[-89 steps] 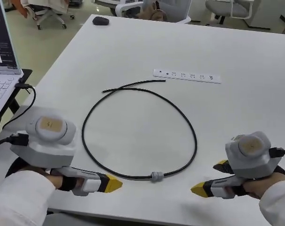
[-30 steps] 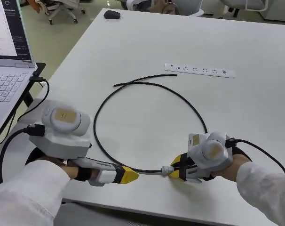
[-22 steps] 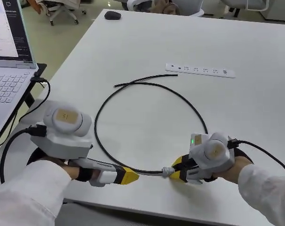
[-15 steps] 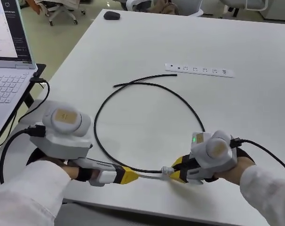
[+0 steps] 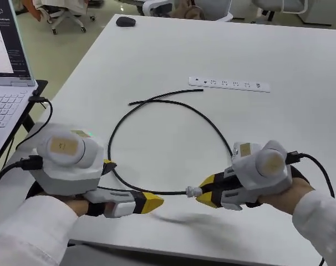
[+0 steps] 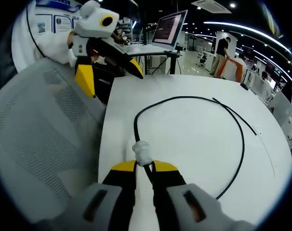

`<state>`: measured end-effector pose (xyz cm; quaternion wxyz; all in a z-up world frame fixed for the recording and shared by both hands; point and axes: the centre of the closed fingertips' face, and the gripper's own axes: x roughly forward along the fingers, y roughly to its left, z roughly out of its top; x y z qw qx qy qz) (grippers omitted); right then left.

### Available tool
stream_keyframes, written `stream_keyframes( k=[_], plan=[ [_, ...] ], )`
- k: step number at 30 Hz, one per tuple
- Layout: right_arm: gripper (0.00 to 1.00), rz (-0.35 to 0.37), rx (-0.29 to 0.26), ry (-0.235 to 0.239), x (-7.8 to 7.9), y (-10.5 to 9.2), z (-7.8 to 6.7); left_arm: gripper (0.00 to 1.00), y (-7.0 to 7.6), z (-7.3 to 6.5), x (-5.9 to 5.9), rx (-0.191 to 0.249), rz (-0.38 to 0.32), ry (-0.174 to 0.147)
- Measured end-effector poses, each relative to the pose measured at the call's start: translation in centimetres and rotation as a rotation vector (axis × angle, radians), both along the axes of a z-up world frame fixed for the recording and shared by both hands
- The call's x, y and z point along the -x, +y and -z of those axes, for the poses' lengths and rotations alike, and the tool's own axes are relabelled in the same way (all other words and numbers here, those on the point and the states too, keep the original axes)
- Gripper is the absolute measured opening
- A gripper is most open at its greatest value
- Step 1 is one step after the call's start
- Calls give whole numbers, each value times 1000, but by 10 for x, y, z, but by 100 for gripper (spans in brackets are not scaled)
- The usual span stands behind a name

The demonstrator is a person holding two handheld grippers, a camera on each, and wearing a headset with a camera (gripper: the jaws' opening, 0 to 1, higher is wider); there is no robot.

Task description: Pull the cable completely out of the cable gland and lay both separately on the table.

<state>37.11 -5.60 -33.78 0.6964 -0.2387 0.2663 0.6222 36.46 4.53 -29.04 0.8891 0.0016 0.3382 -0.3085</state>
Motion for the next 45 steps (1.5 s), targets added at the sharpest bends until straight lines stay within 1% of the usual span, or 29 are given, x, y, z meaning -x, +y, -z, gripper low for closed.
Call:
stream_keyframes(
  k=[3, 4, 6, 7, 9, 10, 11, 12, 14, 16, 17, 18, 19, 20, 21, 24, 25, 27, 29, 31, 32, 33, 34, 35, 36, 37, 39, 41, 45],
  plan=[
    [9, -6, -22, -18, 2, 2, -12, 74, -5, -5, 0, 1, 34, -40],
    [9, -10, -27, -28, 4, 3, -16, 72, -8, -8, 0, 13, 45, -52],
    [8, -12, -39, -46, 6, 5, -24, 68, -11, -11, 1, 28, 54, -59],
    [8, -11, -49, -53, 6, 7, -29, 65, -14, -12, 2, 45, 68, -63],
    [7, -17, -63, -66, 8, 9, -35, 58, -19, -14, 4, 70, 86, -55],
    [1, -40, -40, -123, 5, 7, -38, 57, -21, -17, 4, 89, 92, -64],
    [1, -27, -78, -106, 6, 12, -43, 56, -22, -19, 4, 96, 99, -73],
    [1, -29, -98, -71, 9, 14, -48, 56, -25, -22, 3, 106, 113, -94],
    [1, -42, -104, -108, 4, 15, -50, 57, -29, -25, 2, 105, 140, -112],
    [1, -48, -104, -109, 4, 16, -52, 56, -29, -24, -2, 82, 150, -121],
    [1, -53, -113, -119, 4, 17, -56, 55, -31, -26, -3, 77, 163, -134],
    [1, -57, -117, -126, 4, 18, -57, 54, -34, -31, -4, 85, 175, -156],
    [1, -62, -122, -138, 4, 19, -62, 53, -39, -39, -9, 108, 192, -200],
    [1, -65, -128, -141, 5, 20, -65, 52, -42, -43, -9, 122, 201, -216],
    [1, -72, -134, -153, 8, 21, -71, 50, -48, -47, -7, 139, 235, -232],
    [1, -79, -138, -172, 10, 19, -79, 41, -55, -48, -7, 159, 276, -238],
    [1, -81, -142, -177, 10, 18, -81, 39, -59, -49, -6, 162, 300, -242],
    [1, -87, -149, -189, 12, 15, -87, 39, -64, -53, -6, 178, 319, -263],
    [1, -92, -152, -200, 13, 12, -92, 39, -70, -59, -4, 221, 350, -282],
    [1, -101, -162, -218, 14, 8, -97, 38, -74, -66, -1, 268, 380, -291],
    [1, -106, -166, -222, 15, 6, -98, 37, -78, -72, 1, 297, 403, -306],
    [1, -111, -175, -223, 16, 4, -102, 36, -78, -75, 0, 302, 404, -320],
    [1, -114, -184, -225, 18, 3, -106, 35, -81, -79, 1, 314, 423, -339],
    [1, -118, -192, -227, 19, 2, -109, 34, -84, -80, 4, 320, 455, -347],
    [1, -121, -199, -226, 22, 1, -113, 33, -87, -83, 6, 319, 476, -362],
    [1, -124, -199, -229, 23, 0, -114, 32, -88, -84, 6, 324, 481, -367],
    [1, -138, -200, -242, 27, -1, -119, 30, -93, -87, 8, 352, 496, -366],
    [1, -141, -197, -246, 28, -3, -121, 26, -94, -89, 7, 374, 491, -351],
    [1, -153, -207, -259, 32, -5, -128, 21, -97, -92, 10, 391, 505, -357]
  ],
)
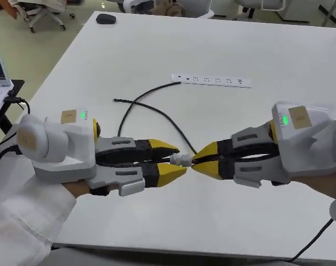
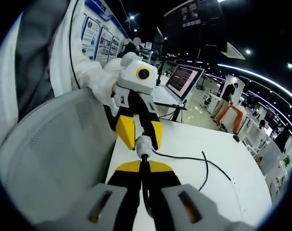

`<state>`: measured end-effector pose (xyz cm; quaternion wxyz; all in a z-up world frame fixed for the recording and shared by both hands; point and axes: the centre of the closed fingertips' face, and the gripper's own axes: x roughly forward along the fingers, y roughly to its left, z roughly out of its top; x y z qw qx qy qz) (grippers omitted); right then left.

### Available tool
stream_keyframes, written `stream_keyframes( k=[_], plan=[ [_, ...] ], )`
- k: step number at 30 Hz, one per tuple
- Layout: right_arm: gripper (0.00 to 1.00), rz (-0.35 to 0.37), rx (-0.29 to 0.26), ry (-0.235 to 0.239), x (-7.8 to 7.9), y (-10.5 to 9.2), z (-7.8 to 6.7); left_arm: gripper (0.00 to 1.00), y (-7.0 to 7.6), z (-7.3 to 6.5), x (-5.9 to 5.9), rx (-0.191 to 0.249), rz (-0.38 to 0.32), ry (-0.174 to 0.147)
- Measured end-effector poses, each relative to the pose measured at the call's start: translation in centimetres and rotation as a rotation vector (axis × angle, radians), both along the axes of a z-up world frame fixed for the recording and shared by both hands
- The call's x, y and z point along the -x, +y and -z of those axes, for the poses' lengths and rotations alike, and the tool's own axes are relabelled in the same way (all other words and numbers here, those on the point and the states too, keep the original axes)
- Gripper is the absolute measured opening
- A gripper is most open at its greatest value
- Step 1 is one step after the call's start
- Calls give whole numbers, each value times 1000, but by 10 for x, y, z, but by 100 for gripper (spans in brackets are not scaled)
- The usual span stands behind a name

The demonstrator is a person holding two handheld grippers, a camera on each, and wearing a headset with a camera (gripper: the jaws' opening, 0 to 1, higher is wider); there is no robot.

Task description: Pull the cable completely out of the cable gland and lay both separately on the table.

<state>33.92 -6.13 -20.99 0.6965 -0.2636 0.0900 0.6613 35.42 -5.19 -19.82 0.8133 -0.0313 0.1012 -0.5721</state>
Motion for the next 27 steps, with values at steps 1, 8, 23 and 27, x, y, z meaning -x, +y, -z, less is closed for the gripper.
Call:
stream_keyframes(
  k=[1, 8, 23, 27],
  plan=[
    [1, -4, -2, 0, 0, -3, -1, 21, -1, 0, 1, 3, 4, 3],
    [2, 1, -39, 27, 2, -2, -8, 17, -2, -7, 8, 27, 29, 14],
    [21, 23, -389, 416, 6, -1, -65, 16, -5, -29, 15, 85, 45, -33],
    [28, 37, -422, 596, 8, 0, -66, 16, -7, -36, 16, 62, 46, -154]
  ],
)
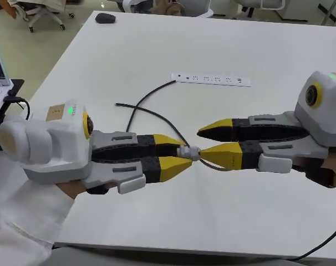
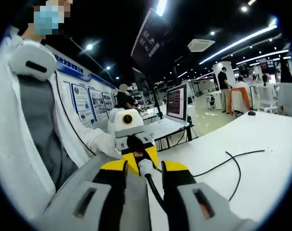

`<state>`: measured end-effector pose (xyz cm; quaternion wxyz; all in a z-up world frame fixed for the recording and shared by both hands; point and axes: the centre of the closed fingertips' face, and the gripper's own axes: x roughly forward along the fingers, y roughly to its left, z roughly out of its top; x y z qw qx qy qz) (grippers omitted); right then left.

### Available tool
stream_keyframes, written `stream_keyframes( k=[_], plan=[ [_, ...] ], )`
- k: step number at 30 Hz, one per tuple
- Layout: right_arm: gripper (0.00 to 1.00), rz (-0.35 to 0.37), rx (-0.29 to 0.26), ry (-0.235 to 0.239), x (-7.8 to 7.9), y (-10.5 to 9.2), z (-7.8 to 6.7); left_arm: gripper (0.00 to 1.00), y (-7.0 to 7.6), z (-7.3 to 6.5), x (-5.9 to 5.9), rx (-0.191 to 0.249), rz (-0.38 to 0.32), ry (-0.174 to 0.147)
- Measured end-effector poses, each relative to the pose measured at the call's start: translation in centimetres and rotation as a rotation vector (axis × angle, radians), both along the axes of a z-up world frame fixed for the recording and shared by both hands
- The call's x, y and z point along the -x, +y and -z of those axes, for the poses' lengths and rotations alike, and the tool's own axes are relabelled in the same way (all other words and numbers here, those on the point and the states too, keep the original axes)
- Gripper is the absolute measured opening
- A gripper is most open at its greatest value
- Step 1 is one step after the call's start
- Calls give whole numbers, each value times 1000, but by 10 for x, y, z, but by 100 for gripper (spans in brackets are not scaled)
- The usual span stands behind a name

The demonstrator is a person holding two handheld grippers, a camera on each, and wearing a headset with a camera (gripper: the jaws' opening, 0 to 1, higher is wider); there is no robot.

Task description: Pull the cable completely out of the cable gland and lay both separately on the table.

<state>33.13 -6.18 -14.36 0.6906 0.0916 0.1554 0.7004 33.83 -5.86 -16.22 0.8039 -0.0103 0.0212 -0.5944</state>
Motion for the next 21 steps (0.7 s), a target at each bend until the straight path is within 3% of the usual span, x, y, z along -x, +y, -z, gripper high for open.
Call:
stream_keyframes(
  k=[2, 5, 8, 16, 21],
  plan=[
    [23, -2, 1, 30, -1, -1, 4, 16, 1, -5, 1, 14, -2, -25],
    [18, -3, -16, 116, 0, -2, 7, 16, 2, -12, 3, 31, -3, -69],
    [18, -17, -26, 133, 1, -1, 6, 16, 0, -14, 7, 30, 10, -96],
    [13, -58, -35, 194, 8, 1, 7, 16, -2, -14, 10, 14, 28, -135],
    [13, -53, -44, 282, 7, 0, 7, 16, -3, -15, 10, 11, 27, -157]
  ],
)
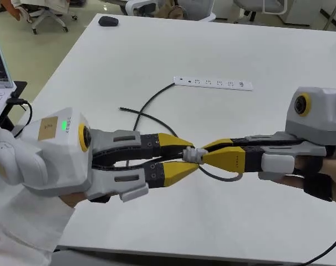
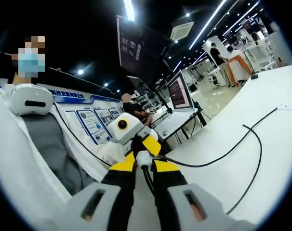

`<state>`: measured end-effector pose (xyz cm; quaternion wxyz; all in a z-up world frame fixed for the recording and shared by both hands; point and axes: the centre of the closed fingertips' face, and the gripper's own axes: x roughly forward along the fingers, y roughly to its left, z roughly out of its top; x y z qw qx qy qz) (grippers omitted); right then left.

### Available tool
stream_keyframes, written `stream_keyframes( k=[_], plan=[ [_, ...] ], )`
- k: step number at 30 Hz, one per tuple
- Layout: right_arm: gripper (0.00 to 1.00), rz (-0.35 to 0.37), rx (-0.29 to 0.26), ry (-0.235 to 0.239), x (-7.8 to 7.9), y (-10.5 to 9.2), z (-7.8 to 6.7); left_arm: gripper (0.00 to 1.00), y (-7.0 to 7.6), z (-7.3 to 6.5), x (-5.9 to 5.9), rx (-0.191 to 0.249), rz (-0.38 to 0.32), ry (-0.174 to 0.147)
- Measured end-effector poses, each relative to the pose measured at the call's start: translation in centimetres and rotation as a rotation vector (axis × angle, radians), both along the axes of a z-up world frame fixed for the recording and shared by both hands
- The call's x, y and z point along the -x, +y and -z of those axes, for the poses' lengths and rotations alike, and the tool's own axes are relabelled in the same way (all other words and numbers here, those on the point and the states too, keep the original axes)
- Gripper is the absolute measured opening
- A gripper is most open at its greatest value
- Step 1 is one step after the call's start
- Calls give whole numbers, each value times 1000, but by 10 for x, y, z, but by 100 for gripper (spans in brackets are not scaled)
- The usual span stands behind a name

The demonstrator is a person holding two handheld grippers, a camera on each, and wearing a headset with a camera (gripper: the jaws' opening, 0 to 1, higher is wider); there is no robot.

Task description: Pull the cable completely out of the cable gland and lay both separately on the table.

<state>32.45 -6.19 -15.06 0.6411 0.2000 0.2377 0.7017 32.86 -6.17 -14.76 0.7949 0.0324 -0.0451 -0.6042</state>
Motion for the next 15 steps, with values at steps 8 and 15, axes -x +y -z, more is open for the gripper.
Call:
stream_keyframes(
  k=[8, 15],
  plan=[
    [12, -12, 7, 56, 2, 1, 3, 16, -2, 2, 0, -28, -2, -33],
    [10, -21, 74, -75, 3, 4, 6, 16, -1, 7, -5, -28, -11, 54]
  ],
)
